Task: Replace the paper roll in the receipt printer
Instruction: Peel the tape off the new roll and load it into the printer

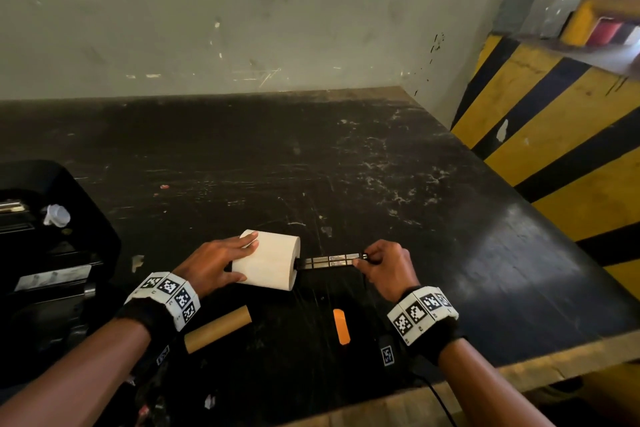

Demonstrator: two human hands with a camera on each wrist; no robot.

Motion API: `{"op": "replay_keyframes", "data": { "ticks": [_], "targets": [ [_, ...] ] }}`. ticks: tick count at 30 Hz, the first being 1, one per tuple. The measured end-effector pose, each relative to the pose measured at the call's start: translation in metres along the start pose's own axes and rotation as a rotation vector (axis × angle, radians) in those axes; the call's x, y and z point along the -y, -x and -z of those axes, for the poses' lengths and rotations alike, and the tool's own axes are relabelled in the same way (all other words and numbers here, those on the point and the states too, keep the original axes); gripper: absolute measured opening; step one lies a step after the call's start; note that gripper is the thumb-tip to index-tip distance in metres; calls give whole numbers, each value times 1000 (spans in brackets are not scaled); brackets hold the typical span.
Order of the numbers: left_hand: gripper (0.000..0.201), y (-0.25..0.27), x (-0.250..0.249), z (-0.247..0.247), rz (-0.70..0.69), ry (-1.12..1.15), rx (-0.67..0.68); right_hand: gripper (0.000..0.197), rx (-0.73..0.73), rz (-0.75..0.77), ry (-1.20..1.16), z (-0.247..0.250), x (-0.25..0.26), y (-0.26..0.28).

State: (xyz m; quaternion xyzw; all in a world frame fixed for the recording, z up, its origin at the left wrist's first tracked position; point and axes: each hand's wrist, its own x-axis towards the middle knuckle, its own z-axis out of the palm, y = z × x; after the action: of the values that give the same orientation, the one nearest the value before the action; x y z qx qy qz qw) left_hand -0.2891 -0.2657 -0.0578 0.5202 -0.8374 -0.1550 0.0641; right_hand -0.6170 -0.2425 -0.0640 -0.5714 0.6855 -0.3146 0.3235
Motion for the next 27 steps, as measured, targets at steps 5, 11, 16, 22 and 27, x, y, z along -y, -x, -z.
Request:
{"op": "replay_keyframes", "data": {
  "ticks": [5, 11, 16, 22, 27],
  "targets": [
    [72, 1, -1, -1, 7, 32, -18, 19, 16, -50, 13, -3, 0, -14],
    [74, -3, -1, 0, 29, 85, -30, 21, 141, -203, -15, -8, -3, -22],
    [74, -6, -3, -3, 55, 69, -59, 19, 179, -249, 7, -13, -4, -29],
    [73, -7, -9, -4, 118, 52, -38, 20, 214, -267, 99, -16, 2, -44],
    [72, -7, -8, -8, 139, 68, -46, 19, 228, -166, 70, -29, 11, -49]
  ]
}}
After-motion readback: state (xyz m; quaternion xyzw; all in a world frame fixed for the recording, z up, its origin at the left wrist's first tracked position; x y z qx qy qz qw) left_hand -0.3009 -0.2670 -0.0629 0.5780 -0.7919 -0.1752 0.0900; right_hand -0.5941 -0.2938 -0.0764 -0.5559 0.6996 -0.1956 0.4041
